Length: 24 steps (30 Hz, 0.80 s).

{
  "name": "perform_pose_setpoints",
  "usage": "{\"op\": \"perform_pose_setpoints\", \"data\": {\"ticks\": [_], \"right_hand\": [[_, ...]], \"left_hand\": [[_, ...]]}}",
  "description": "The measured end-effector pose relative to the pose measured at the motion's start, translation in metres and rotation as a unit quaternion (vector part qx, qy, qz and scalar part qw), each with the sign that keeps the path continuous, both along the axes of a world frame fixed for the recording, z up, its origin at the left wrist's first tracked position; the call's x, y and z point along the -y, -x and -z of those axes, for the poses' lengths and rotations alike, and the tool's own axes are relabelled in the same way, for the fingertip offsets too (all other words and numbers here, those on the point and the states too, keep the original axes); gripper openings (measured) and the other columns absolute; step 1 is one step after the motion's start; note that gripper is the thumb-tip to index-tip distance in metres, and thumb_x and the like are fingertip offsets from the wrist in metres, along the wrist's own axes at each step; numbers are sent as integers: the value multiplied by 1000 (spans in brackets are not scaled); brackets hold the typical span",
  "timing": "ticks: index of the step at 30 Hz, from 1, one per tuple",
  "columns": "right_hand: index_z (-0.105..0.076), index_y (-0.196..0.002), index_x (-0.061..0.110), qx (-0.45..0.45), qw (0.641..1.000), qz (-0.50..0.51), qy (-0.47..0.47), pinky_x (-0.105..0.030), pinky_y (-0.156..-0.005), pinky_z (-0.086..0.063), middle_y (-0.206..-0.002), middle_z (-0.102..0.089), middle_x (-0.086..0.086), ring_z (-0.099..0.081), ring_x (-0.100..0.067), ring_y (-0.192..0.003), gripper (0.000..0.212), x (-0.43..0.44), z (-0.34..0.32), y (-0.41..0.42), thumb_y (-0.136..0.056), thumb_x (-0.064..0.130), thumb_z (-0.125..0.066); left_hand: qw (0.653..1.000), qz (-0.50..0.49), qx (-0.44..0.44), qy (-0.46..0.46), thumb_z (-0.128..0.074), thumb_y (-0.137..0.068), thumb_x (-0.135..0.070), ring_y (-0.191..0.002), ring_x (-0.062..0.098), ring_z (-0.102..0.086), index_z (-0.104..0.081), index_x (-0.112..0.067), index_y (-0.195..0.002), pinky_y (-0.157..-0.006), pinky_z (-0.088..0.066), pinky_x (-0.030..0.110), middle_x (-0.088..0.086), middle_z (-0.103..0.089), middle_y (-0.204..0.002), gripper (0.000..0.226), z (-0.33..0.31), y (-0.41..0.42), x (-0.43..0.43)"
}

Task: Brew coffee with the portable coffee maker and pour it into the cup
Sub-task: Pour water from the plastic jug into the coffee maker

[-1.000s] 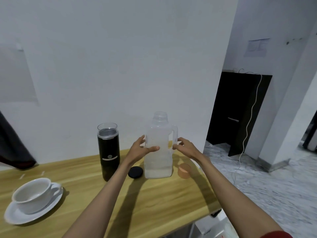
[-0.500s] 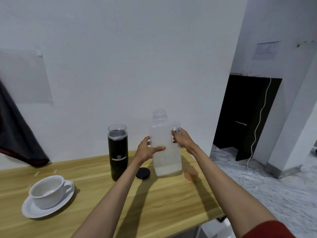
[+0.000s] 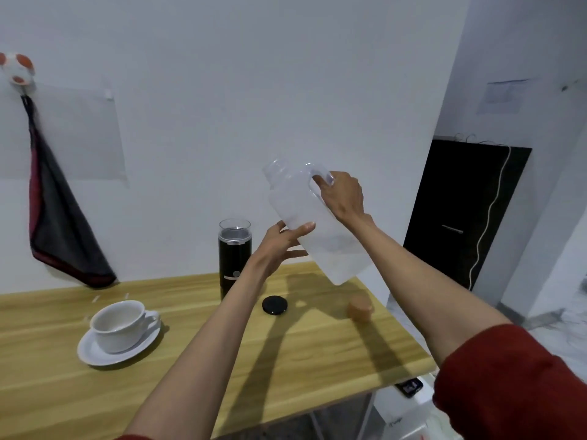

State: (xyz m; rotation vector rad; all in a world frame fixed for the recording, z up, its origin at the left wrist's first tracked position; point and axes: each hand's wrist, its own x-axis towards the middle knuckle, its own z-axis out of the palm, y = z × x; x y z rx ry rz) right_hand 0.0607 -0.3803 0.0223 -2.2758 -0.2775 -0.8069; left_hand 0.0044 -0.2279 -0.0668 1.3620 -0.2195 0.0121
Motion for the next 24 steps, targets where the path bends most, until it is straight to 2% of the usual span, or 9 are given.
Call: {"op": "perform_pose_setpoints", "data": {"ticks": [3,7,13,18,21,24], "right_hand": [[-28,-59,18,26,998,4,60,-31,-47,-25,-54,-38,1,-38,-20,-50,59,-5,-8,5,-93,63,-47],[-34,-58,16,36,993,3,111,-30,-47,-25,-55,-45,1,-42,-17,-50,62,-10,-16,9,-93,65,-48],[-34,-57,16,46,986,-14,161,-31,-48,-29,-55,-45,-1,-47,-29,-57,59,-21,-24,12,-95,57,-51],[-36,-58,14,58,978,-28,200,-33,-50,-27,-55,-45,-2,-47,-31,-59,60,-32,-22,11,-95,59,-50],[-34,-57,15,61,974,-27,218,-33,-49,-26,-53,-42,-1,-46,-33,-59,61,-37,-20,8,-96,59,-49],[-30,-56,16,59,971,-27,231,-33,-49,-24,-52,-37,0,-41,-33,-59,61,-40,-18,6,-96,58,-50]], "left_hand": [[999,30,-14,25,-81,-82,-32,-105,26,-71,-59,-14,-130,-87,-59,43,4,-71,-122,56,0,6,-1],[998,49,-22,31,-83,-79,-37,-106,26,-71,-63,-15,-128,-84,-59,38,7,-73,-118,57,-2,12,0],[994,40,-40,96,-76,-79,-57,-105,27,-71,-65,-24,-119,-90,-58,46,8,-75,-113,53,-7,16,0],[982,46,-44,176,-61,-71,-83,-109,28,-70,-62,-26,-127,-93,-55,54,7,-72,-120,80,-3,18,-2],[974,37,-53,216,-57,-66,-90,-108,30,-70,-62,-31,-127,-92,-54,59,4,-72,-120,84,-1,16,-4],[971,39,-58,230,-56,-65,-92,-107,31,-70,-62,-31,-127,-90,-55,59,5,-73,-117,87,2,13,-4]]}}
